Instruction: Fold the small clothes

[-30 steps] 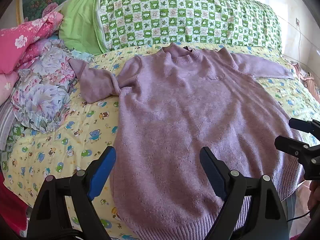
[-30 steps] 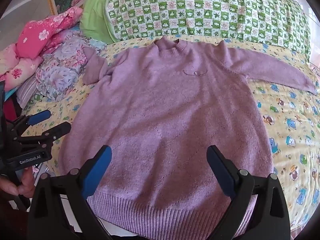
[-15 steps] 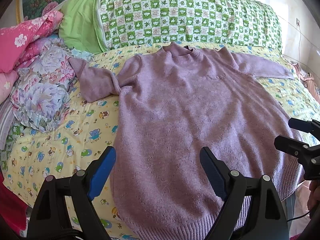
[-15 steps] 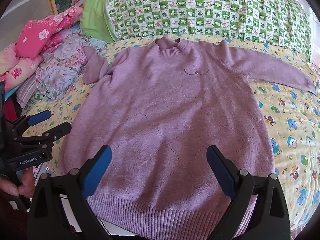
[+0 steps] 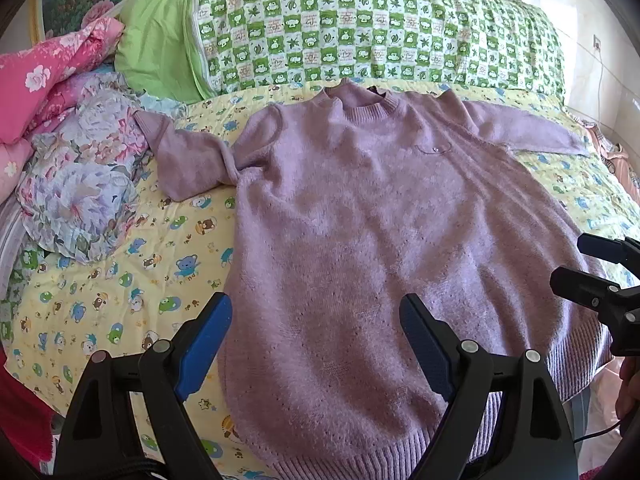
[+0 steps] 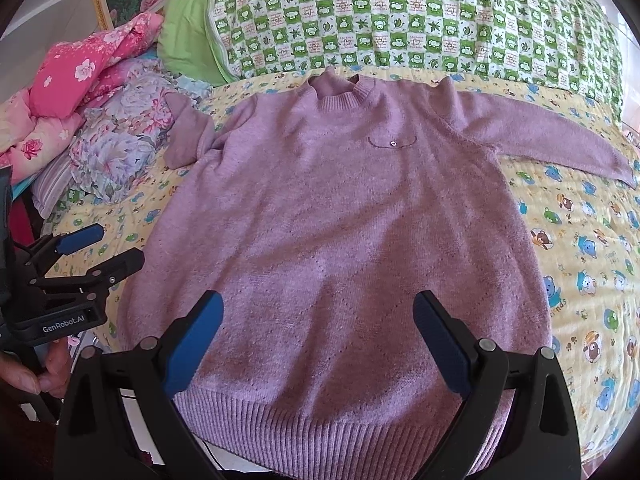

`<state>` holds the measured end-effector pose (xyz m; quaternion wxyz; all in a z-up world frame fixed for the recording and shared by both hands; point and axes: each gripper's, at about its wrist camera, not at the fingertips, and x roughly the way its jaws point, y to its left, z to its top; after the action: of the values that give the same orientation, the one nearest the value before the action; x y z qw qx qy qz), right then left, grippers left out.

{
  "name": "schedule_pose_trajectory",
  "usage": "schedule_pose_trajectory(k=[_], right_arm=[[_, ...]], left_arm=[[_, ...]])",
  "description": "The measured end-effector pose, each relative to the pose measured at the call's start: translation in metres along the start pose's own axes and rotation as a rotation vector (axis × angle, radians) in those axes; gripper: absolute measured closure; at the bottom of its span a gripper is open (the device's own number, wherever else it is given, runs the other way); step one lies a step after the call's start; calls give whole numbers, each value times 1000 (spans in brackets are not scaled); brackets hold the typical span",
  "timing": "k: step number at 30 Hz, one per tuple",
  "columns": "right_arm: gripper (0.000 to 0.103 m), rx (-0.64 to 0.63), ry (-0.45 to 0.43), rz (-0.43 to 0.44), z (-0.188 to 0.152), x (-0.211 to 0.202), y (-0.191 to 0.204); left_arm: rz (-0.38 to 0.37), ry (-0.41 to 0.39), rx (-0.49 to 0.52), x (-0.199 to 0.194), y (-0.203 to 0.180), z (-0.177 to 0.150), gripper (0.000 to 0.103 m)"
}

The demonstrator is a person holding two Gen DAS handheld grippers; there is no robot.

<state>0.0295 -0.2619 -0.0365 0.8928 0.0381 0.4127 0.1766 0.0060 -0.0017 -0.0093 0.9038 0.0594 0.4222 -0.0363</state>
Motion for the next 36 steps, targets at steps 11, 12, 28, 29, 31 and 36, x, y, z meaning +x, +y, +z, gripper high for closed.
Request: schedule_pose_trajectory(k=[11,12,28,29,31,36], right_arm=[[7,67,8,-13,12,4,-26],[7,76,5,-19,14,4,-32],[7,378,-77,-217,86,12,-231],[7,426,-84,-233,92,13,-253],[7,496,-97,-256,97,15,-287],[7,709,-138,-296,109,23,-379]], left_arm=[[-34,99,-4,17,-9,17,17],[-38,99,-5,19,-9,20,17],[-2,136,-10,115,-19,140,16],[-3,140,-14,124,-20,150,16],[-42,120,-45,134,-21,169,16],[-77,99,-64,169,-30,215,16]])
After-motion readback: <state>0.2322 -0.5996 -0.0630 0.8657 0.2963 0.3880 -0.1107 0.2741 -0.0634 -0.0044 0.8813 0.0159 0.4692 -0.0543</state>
